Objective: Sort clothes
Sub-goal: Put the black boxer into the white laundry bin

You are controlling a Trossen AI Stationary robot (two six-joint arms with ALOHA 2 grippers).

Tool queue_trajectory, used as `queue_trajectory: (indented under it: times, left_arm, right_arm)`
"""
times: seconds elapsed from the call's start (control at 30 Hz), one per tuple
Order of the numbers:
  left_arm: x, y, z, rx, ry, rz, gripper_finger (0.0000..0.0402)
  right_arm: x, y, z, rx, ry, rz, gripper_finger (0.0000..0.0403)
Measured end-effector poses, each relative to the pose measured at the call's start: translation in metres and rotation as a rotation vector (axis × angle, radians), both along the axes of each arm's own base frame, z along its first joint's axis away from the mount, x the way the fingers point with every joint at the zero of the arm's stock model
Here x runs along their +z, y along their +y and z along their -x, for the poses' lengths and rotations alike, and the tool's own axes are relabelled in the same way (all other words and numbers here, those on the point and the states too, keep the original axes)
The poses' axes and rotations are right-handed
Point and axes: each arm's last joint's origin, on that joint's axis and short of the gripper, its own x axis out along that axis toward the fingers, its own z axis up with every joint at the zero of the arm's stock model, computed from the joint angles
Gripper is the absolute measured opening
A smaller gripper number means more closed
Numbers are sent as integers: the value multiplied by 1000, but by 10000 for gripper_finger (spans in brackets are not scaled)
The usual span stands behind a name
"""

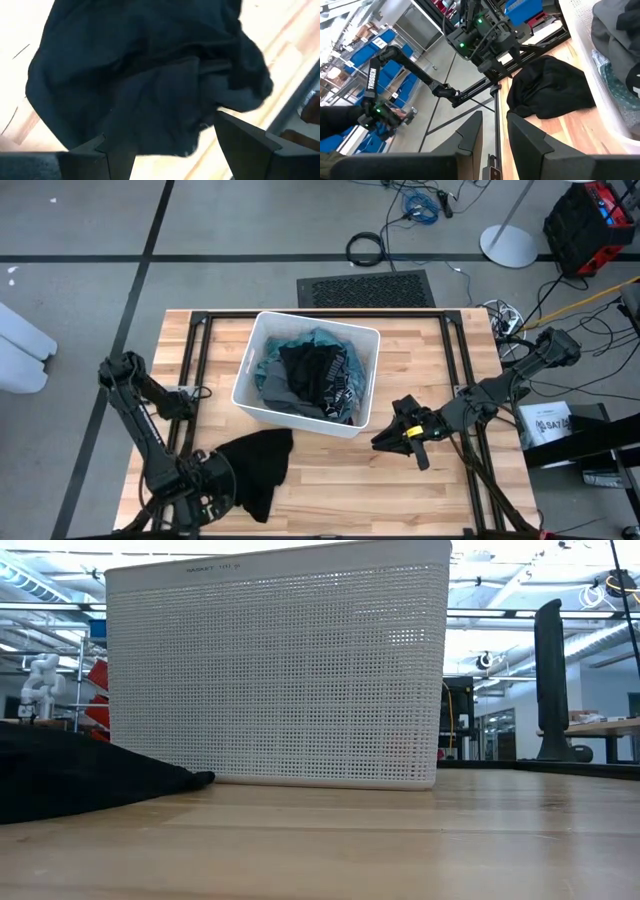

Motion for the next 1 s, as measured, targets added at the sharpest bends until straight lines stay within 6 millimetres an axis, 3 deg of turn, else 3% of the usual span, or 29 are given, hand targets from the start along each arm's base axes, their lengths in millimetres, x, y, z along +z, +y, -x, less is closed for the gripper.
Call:
queue_trajectory:
  times: [0.3, 0.43, 0.57, 0.77, 0.9, 1.0]
  left_arm:
    - [-34, 2, 2, -71, 60, 16, 263]
    - [-49, 5, -1, -17, 110, -9, 261]
    - [-51, 2, -11, -44, 75, 31, 212]
    - [-30, 0, -24, -106, 11, 93, 25]
    - [-5, 2, -27, -109, -54, 98, 12]
    - [24, 3, -31, -150, -199, 107, 7]
  right_arm:
    - [0, 1, 0, -10, 20, -71, 80]
    - [0, 2, 1, -8, 21, -78, 80]
    - [0, 2, 1, -12, 26, -92, 80]
    - [0, 1, 1, -17, 26, -89, 80]
    - [0, 1, 0, -18, 21, -70, 80]
    - [0, 1, 1, -19, 21, -68, 80]
